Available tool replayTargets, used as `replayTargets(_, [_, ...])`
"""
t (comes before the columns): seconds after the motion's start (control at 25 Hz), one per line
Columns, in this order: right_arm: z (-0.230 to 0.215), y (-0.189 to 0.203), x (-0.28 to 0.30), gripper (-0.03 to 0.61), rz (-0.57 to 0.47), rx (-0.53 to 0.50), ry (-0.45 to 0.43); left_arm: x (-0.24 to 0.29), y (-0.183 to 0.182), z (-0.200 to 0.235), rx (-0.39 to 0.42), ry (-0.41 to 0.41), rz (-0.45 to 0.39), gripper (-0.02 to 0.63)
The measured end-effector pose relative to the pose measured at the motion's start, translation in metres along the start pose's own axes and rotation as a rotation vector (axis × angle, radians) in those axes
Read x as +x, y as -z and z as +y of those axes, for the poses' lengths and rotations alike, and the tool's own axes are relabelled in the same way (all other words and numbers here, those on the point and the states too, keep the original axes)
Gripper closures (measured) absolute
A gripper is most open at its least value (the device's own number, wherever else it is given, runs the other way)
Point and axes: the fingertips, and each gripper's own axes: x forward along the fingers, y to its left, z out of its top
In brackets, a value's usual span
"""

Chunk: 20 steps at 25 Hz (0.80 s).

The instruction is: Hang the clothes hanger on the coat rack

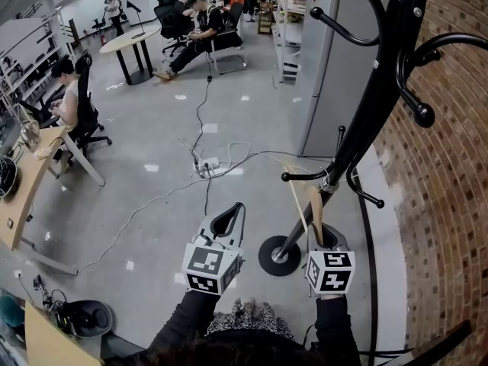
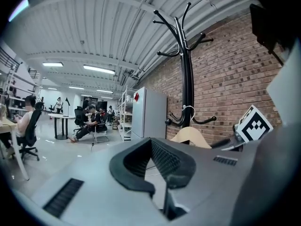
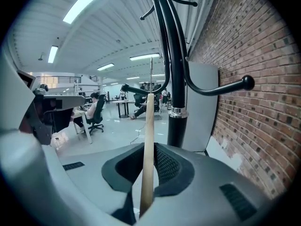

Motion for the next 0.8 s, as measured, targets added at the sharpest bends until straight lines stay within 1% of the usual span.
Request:
replayTargets(0.24, [0.002, 0.015, 0.024, 0.52, 0.05, 0.004, -0.013, 0.008, 0.007, 0.007, 0.002, 0.001, 0.015, 0.606])
replayTargets(0.48, [0.0, 0.028, 0.043, 0.52, 0.09, 0.009, -0.018, 0.01, 0.01, 0.018, 0.0, -0.021, 0.027, 0.605])
replayTargets(0.68, [0.003, 0.038, 0.05, 0.519, 0.11, 0.014, -0.017, 0.006, 0.012, 0.026, -0.002, -0.036, 0.031, 0.604])
replayTargets(0.8, [0.003, 0.038, 0.054, 0.518, 0.1, 0.022, -0.024, 0.006, 0.01, 0.029, -0.001, -0.043, 0.03, 0.606])
